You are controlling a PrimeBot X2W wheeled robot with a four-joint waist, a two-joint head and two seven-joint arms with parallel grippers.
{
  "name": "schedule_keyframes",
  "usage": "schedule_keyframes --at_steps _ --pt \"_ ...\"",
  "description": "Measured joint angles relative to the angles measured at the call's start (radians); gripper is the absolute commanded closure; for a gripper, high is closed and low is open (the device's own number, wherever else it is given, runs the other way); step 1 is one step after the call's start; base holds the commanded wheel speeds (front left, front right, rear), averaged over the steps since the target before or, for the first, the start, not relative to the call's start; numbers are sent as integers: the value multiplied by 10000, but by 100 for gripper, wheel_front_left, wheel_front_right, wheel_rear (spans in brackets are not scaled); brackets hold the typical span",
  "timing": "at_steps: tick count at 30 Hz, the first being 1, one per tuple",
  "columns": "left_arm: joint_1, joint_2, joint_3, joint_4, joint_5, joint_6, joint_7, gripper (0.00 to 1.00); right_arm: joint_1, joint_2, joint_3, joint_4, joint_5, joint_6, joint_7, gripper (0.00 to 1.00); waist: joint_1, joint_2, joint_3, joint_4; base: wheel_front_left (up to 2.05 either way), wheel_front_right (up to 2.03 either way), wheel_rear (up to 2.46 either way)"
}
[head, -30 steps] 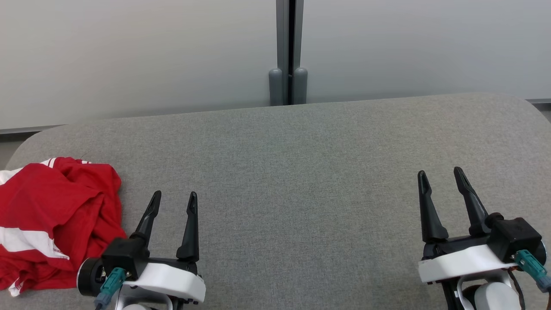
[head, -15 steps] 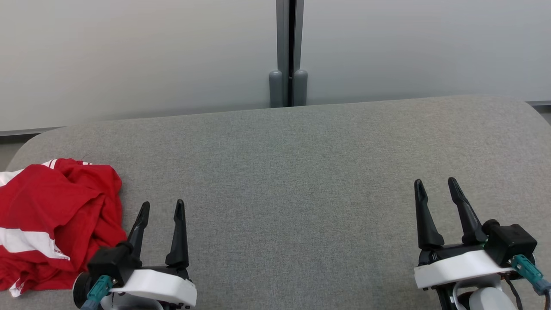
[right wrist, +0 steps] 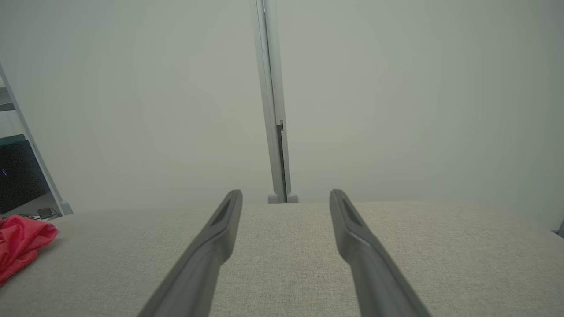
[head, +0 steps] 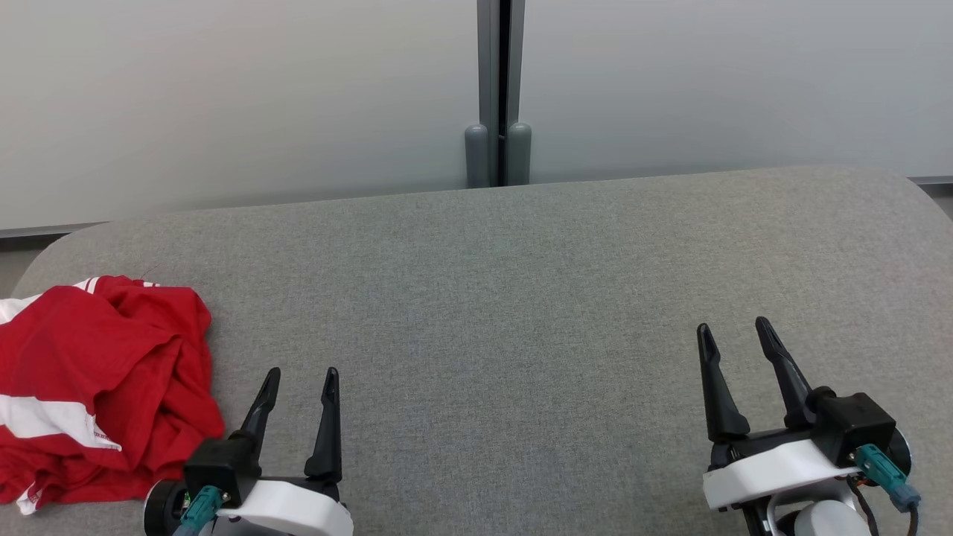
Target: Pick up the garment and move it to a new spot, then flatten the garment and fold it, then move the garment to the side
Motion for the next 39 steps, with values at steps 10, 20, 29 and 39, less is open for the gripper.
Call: schedule_keyframes --at_steps 10,20,29,39 --pt "-9 0 -130 75 349 2 -121 0 -30 -4 100 130 -445 2 -113 0 0 0 -18 4 0 0 0" --pt "-16 0 -163 102 332 -17 -121 0 -28 -8 153 232 -282 2 -113 0 0 0 1 196 0 0 0" --pt "-62 4 -61 150 343 35 -123 0 74 -2 706 497 -98 2 -113 0 0 0 -88 1034 0 0 0" --pt "40 0 568 228 727 -21 -123 0 102 -15 1131 545 282 6 -115 0 0 0 -318 2515 0 0 0"
